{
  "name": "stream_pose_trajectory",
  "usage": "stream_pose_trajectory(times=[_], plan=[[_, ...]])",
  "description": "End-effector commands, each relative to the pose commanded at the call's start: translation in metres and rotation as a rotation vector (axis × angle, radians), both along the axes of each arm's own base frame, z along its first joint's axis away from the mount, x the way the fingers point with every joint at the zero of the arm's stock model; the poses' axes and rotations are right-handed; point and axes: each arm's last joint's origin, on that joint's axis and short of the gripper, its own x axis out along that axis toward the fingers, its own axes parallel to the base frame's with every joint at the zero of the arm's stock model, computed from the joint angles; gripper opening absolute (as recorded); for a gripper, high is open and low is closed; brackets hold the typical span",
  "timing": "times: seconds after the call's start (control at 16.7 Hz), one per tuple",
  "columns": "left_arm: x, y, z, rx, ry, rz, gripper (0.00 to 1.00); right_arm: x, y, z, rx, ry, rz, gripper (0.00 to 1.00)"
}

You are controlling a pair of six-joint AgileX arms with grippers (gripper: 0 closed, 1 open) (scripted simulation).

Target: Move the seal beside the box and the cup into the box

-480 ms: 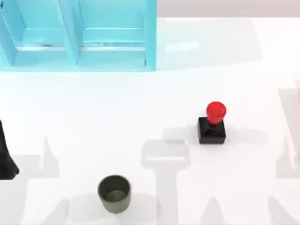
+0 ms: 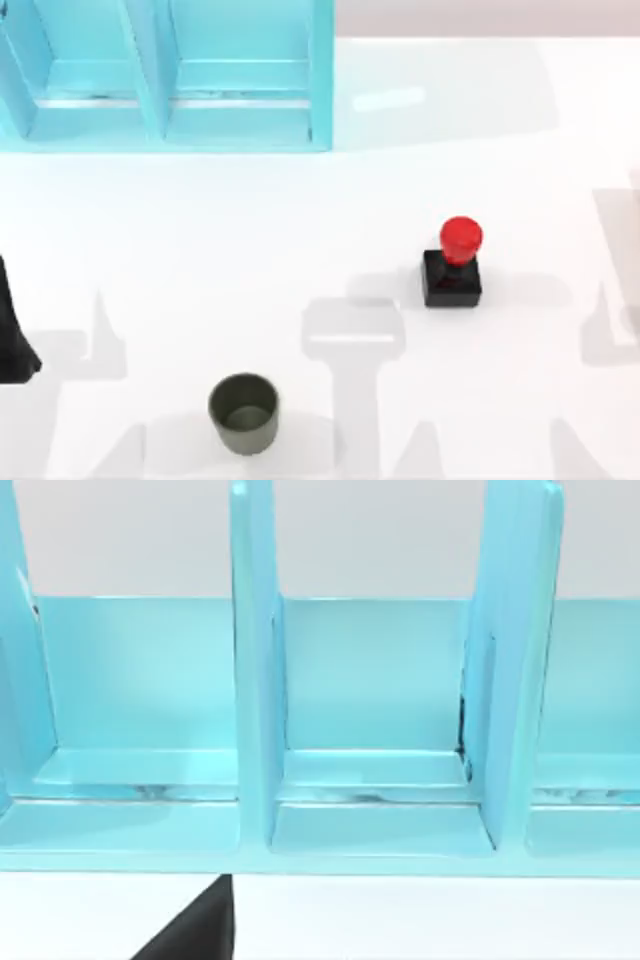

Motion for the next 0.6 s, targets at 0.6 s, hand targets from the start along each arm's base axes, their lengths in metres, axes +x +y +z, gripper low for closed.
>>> stream_pose_trajectory(times=[0.6], plan=[[0.000,0.000,0.000,0.000,0.000,0.000,1.00,0.100,0.037,0.092,0.106,0.705,0.035,1.00]])
